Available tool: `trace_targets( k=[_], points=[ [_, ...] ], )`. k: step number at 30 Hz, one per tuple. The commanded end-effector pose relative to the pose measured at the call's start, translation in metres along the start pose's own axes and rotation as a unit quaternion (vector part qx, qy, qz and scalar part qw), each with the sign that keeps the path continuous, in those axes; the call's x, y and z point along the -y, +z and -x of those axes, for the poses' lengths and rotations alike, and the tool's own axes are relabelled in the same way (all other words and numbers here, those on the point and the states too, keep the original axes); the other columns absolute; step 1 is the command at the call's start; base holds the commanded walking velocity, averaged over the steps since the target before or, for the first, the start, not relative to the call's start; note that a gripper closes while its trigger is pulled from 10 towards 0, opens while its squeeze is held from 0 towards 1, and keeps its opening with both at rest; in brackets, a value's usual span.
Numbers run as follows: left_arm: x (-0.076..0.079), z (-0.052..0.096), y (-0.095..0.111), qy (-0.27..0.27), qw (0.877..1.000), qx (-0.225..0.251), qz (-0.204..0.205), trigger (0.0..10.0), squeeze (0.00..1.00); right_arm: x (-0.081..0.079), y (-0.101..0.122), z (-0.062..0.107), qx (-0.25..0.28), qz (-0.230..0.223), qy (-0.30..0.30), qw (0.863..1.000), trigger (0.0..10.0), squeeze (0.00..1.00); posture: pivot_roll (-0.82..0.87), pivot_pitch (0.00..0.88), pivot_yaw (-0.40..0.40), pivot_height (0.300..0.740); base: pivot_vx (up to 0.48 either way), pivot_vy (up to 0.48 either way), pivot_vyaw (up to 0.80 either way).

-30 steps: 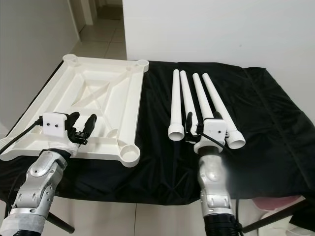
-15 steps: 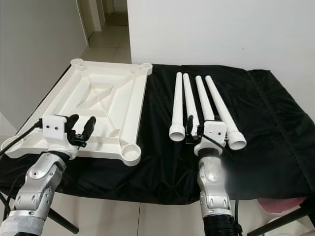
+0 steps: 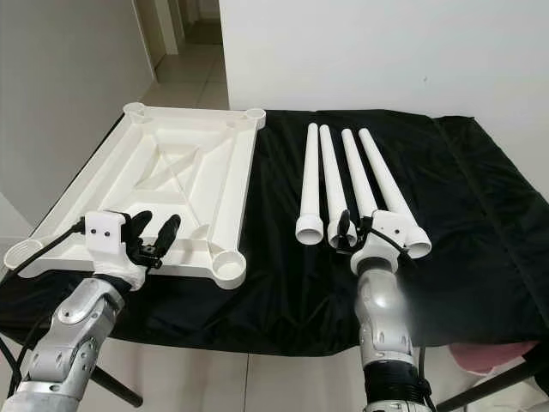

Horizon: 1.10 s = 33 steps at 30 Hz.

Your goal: Building children table

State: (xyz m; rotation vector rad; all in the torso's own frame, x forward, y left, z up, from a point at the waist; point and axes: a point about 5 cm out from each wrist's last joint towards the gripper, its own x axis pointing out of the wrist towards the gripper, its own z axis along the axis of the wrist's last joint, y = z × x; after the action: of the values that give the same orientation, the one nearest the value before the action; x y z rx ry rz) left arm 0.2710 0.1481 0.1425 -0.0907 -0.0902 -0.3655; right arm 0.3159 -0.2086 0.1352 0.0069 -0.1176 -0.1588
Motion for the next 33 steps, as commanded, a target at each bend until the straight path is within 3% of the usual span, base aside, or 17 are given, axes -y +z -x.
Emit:
trace_targets(
  k=[1,8,19,20,23,24,25,33],
  points=[
    [0.02,0.004,-0.004,-0.145,0.989,-0.02,0.008,10.0,0.0,-0.004,-0.003,-0.004,-0.015,-0.007,0.019,1.0,10.0,0.0,-0.03,0.0,0.057,0.74,0.0,0.0,0.0],
    [0.037,0.005,-0.005,-0.179,0.983,-0.034,0.0,10.0,0.0,-0.016,-0.009,-0.013,-0.041,-0.007,0.066,0.997,10.0,0.0,-0.03,0.009,0.062,0.74,0.0,0.0,0.0],
    [0.05,0.007,-0.002,-0.22,0.974,-0.049,0.004,10.0,0.0,-0.02,-0.022,-0.019,-0.087,0.0,0.082,0.993,10.0,0.0,-0.02,0.046,0.049,0.74,0.0,0.0,0.0],
    [0.052,0.007,-0.002,-0.223,0.974,-0.048,0.005,10.0,0.0,-0.018,-0.026,-0.018,-0.099,-0.008,0.074,0.992,4.4,0.0,-0.02,0.046,0.049,0.74,0.0,0.0,0.0],
    [0.054,0.006,-0.002,-0.225,0.973,-0.047,0.007,10.0,0.0,-0.016,-0.031,-0.018,-0.111,-0.018,0.066,0.991,4.4,0.0,-0.02,0.047,0.051,0.74,0.0,0.0,0.0],
    [0.055,0.006,-0.002,-0.226,0.973,-0.046,0.009,10.0,0.0,-0.016,-0.032,-0.018,-0.114,-0.021,0.067,0.991,2.2,0.0,-0.02,0.046,0.052,0.74,0.0,0.0,0.0],
    [0.057,0.006,-0.002,-0.228,0.973,-0.046,0.01,10.0,0.0,-0.016,-0.034,-0.018,-0.12,-0.024,0.064,0.99,10.0,0.0,-0.02,0.046,0.052,0.74,0.0,0.0,0.0],
    [0.06,0.004,0.0,-0.236,0.971,-0.047,0.005,10.0,0.0,-0.018,-0.034,-0.025,-0.127,-0.04,0.056,0.99,10.0,0.0,-0.02,0.045,0.059,0.74,0.0,0.0,0.0]
  ],
)
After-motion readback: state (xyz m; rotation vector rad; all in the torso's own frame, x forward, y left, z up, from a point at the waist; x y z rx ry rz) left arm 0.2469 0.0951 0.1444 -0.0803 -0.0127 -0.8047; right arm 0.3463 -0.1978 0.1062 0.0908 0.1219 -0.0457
